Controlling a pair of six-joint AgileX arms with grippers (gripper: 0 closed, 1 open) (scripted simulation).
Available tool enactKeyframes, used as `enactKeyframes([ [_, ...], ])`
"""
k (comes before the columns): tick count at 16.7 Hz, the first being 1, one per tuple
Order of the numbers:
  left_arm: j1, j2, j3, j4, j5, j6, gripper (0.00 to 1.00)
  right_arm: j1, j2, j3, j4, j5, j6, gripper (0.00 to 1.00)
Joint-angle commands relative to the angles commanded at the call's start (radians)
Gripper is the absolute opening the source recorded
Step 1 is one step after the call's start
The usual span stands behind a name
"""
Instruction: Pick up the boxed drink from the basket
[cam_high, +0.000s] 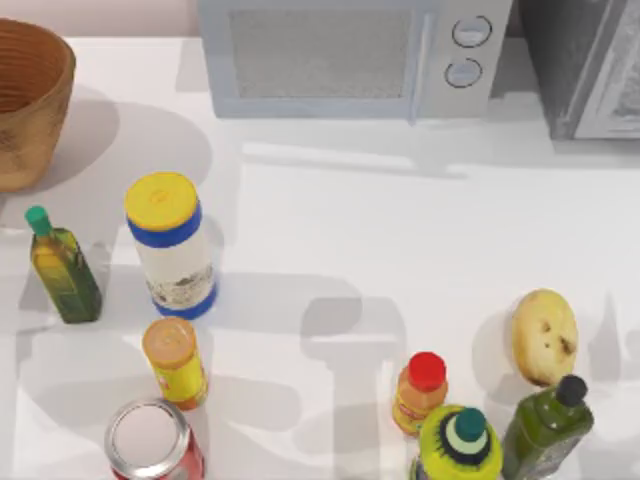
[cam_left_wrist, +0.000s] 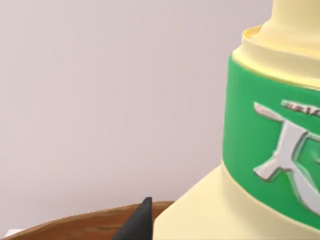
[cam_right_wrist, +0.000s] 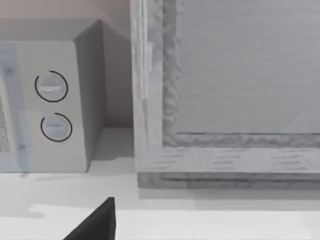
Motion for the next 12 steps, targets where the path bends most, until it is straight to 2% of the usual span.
enactKeyframes([
  [1,0.000,0.000,0.000,0.000,0.000,0.000,0.02,0.000,0.000,0.000,0.000,0.000,0.000,1.00],
  [2,0.000,0.000,0.000,0.000,0.000,0.000,0.00,0.000,0.000,0.000,0.000,0.000,0.000,1.00],
  [12,0.008,-0.026,0.001,-0.015,0.001,0.002,0.00,0.000,0.000,0.000,0.000,0.000,0.000,1.00],
])
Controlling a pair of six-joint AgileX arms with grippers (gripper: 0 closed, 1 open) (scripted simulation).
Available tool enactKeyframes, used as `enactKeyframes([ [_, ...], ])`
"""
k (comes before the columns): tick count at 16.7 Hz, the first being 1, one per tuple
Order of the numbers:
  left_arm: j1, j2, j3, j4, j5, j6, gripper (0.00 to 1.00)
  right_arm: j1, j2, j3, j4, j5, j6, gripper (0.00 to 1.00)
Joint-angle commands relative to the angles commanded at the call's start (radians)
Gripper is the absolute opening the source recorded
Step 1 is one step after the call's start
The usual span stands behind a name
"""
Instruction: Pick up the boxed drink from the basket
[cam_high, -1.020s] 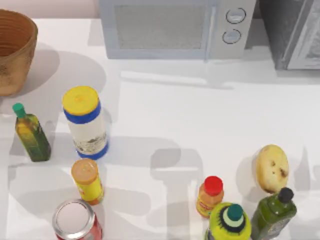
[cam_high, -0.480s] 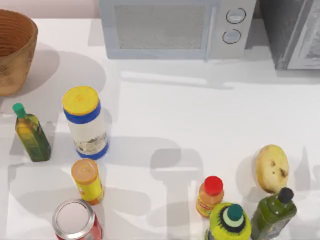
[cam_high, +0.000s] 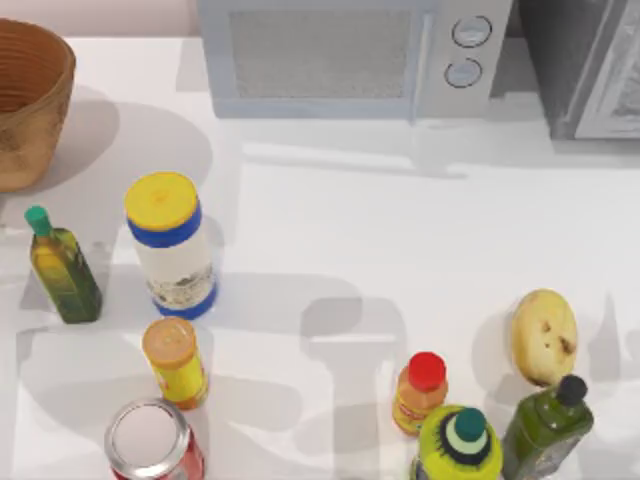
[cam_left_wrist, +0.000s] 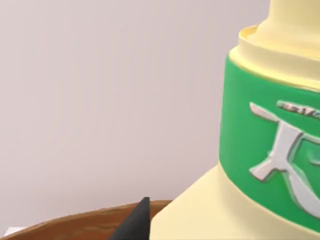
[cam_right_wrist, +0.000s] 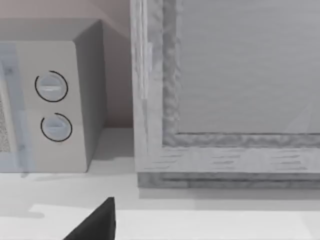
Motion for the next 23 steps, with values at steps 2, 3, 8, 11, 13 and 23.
enactKeyframes([
  [2,0.000,-0.018,0.014,-0.042,-0.001,-0.001,0.00,0.000,0.000,0.000,0.000,0.000,0.000,1.00],
  [3,0.001,-0.033,0.026,-0.070,-0.001,0.000,0.00,0.000,0.000,0.000,0.000,0.000,0.000,1.00],
  [8,0.000,-0.147,0.117,-0.258,-0.003,0.004,0.00,0.000,0.000,0.000,0.000,0.000,0.000,1.00],
  [11,-0.001,-0.222,0.175,-0.387,-0.004,0.005,0.00,0.000,0.000,0.000,0.000,0.000,0.000,1.00],
  [13,-0.002,-0.265,0.209,-0.465,-0.005,0.004,0.00,0.000,0.000,0.000,0.000,0.000,0.000,1.00],
  [23,-0.002,-0.323,0.239,-0.567,-0.008,0.003,0.00,0.000,0.000,0.000,0.000,0.000,0.000,1.00],
])
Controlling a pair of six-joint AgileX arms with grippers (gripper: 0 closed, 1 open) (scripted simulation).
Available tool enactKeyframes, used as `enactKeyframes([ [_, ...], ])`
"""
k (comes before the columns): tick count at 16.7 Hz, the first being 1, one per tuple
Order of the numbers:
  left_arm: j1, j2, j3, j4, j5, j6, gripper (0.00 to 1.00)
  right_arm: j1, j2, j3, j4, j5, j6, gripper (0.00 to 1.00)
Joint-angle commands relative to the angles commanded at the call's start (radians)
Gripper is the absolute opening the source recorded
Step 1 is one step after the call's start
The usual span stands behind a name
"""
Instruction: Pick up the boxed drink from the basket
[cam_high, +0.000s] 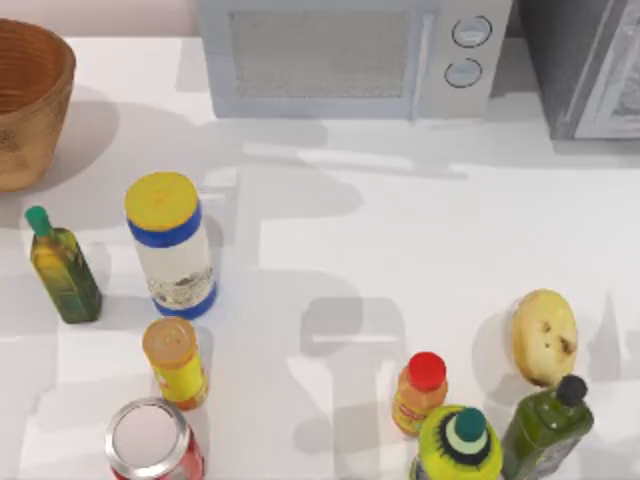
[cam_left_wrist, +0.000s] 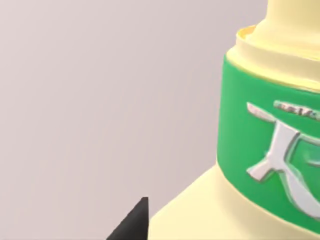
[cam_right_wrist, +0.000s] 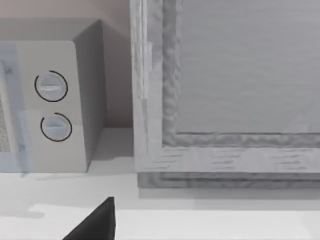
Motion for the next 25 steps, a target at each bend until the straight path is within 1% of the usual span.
enactKeyframes([
  [3,-0.012,-0.075,-0.071,-0.037,-0.016,-0.005,0.00,0.000,0.000,0.000,0.000,0.000,0.000,1.00],
  [6,-0.036,-0.241,-0.187,-0.088,-0.045,-0.007,0.00,0.000,0.000,0.000,0.000,0.000,0.000,1.00],
  [11,-0.096,-0.670,-0.452,-0.201,-0.111,-0.006,0.00,0.000,0.000,0.000,0.000,0.000,0.000,1.00],
  [19,-0.206,-1.431,-0.955,-0.422,-0.231,-0.011,0.00,0.000,0.000,0.000,0.000,0.000,0.000,1.00],
  [22,-0.239,-1.635,-1.106,-0.490,-0.267,-0.014,0.00,0.000,0.000,0.000,0.000,0.000,0.000,1.00],
  [25,-0.260,-1.747,-1.202,-0.533,-0.290,-0.016,0.00,0.000,0.000,0.000,0.000,0.000,0.000,1.00],
])
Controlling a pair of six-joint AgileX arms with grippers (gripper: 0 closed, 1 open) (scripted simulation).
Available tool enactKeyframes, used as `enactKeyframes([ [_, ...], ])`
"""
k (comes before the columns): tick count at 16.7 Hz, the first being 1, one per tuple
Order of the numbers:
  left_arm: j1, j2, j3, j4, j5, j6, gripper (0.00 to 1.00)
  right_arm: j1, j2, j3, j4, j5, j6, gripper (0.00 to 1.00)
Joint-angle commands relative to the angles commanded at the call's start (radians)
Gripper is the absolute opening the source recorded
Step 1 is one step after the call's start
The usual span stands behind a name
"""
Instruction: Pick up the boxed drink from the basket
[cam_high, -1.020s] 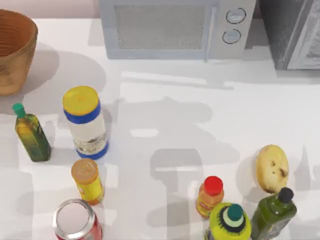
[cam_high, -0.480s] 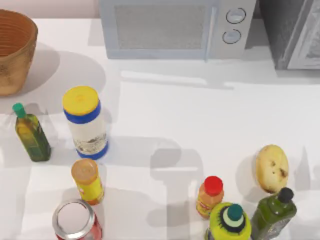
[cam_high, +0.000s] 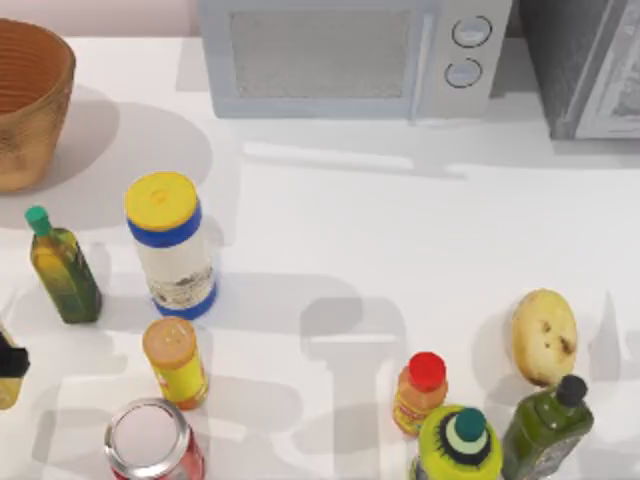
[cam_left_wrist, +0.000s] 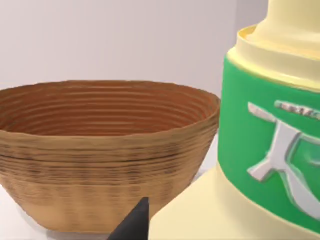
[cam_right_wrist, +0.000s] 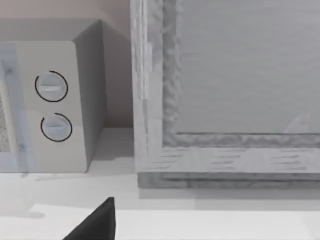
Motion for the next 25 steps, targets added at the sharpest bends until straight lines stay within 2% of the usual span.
enactKeyframes([
  [8,-0.007,-0.007,-0.014,-0.004,-0.013,0.000,0.00,0.000,0.000,0.000,0.000,0.000,0.000,1.00],
  [10,-0.036,0.041,0.017,0.020,-0.057,-0.004,0.00,0.000,0.000,0.000,0.000,0.000,0.000,1.00],
  [12,-0.089,0.125,0.078,0.064,-0.133,-0.008,0.00,0.000,0.000,0.000,0.000,0.000,0.000,1.00],
  [14,-0.162,0.240,0.164,0.125,-0.241,-0.012,0.00,0.000,0.000,0.000,0.000,0.000,0.000,1.00],
  [17,-0.302,0.465,0.325,0.234,-0.446,-0.018,0.00,0.000,0.000,0.000,0.000,0.000,0.000,1.00],
  [20,-0.463,0.741,0.509,0.352,-0.692,-0.023,0.00,0.000,0.000,0.000,0.000,0.000,0.000,1.00],
  [25,-0.749,1.252,0.820,0.539,-1.145,-0.036,0.00,0.000,0.000,0.000,0.000,0.000,0.000,1.00],
])
